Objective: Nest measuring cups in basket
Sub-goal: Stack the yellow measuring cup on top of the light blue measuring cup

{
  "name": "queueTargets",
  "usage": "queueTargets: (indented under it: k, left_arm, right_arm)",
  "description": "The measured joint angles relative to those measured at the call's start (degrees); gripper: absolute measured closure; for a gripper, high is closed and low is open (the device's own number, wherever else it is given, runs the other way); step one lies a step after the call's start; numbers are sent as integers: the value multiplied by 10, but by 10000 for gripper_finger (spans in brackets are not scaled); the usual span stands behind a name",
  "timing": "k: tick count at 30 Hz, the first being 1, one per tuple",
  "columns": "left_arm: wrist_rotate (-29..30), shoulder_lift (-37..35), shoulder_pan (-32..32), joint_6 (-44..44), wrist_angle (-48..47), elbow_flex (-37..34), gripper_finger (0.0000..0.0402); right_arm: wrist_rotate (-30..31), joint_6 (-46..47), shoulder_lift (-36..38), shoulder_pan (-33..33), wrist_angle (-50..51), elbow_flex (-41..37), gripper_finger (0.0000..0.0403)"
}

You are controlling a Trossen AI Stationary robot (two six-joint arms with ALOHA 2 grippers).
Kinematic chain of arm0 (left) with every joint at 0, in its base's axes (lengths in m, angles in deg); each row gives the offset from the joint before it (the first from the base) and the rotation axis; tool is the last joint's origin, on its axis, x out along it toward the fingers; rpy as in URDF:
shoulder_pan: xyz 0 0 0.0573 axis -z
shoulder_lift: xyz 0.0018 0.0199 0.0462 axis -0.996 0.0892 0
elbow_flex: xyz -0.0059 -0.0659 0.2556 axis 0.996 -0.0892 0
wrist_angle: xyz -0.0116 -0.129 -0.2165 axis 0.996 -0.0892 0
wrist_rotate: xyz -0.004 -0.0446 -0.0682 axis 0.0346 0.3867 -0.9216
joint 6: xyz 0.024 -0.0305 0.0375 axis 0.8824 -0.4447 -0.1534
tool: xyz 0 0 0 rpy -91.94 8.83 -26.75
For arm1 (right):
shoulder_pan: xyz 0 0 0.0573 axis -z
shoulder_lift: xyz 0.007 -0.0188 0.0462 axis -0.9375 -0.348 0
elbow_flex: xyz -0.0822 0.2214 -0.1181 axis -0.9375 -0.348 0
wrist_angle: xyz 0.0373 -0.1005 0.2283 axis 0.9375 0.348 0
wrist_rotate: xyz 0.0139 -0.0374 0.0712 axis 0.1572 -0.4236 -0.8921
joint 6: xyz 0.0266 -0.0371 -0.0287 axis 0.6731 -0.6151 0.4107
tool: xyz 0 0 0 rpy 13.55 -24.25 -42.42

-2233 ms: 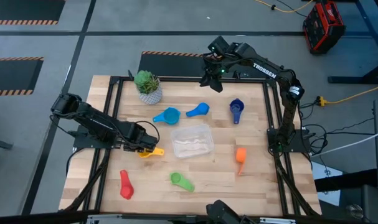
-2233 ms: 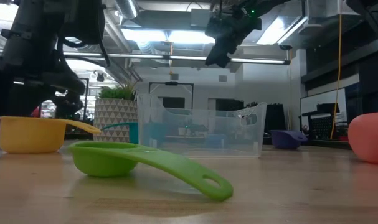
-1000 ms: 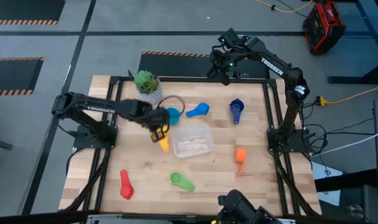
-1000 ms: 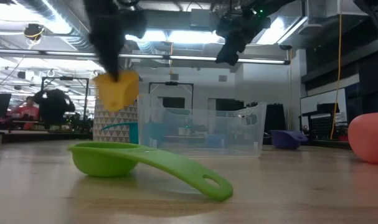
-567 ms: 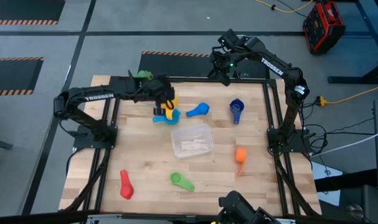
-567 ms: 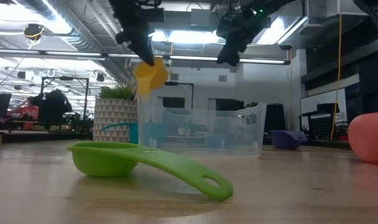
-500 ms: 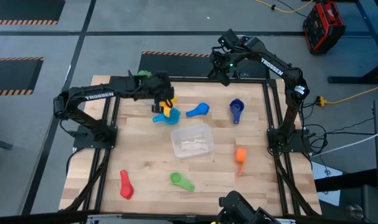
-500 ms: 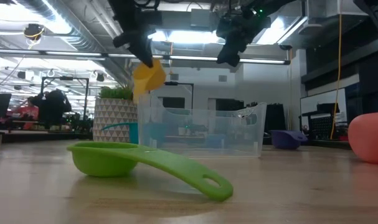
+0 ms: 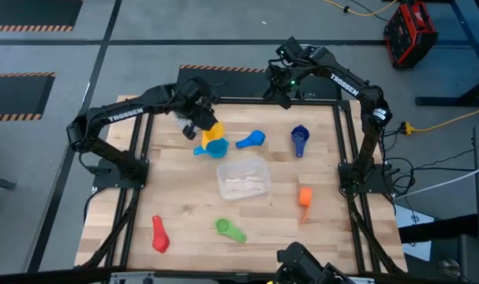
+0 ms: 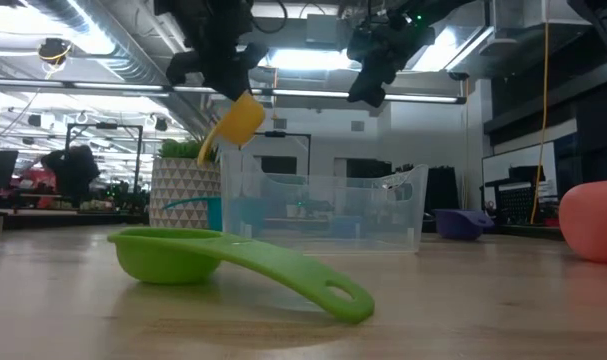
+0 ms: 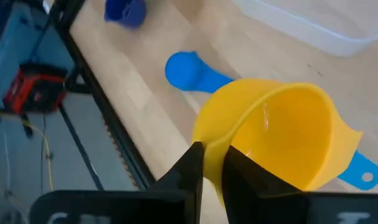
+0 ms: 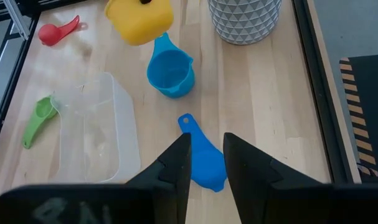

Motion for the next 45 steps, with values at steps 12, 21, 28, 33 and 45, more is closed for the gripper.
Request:
queueTargets:
  k: [12, 21, 28, 33, 45]
  left_arm:
    - [14, 78, 14, 126, -29, -1, 373]
    - [25, 99, 31, 140, -38, -1, 368]
    - [35, 100, 34, 113, -23, -1, 365]
    - [35, 100, 34, 93, -18, -1, 360]
    - [35, 100, 34, 92, -17, -1, 355]
  right_arm:
    - [0, 0, 0, 0, -1, 0, 305]
    - [0, 0, 0, 0, -4, 0, 305]
    - [0, 0, 0, 0, -7, 0, 305]
    - [0, 0, 0, 0, -7, 0, 305]
    - [0, 0, 0, 0, -7, 0, 305]
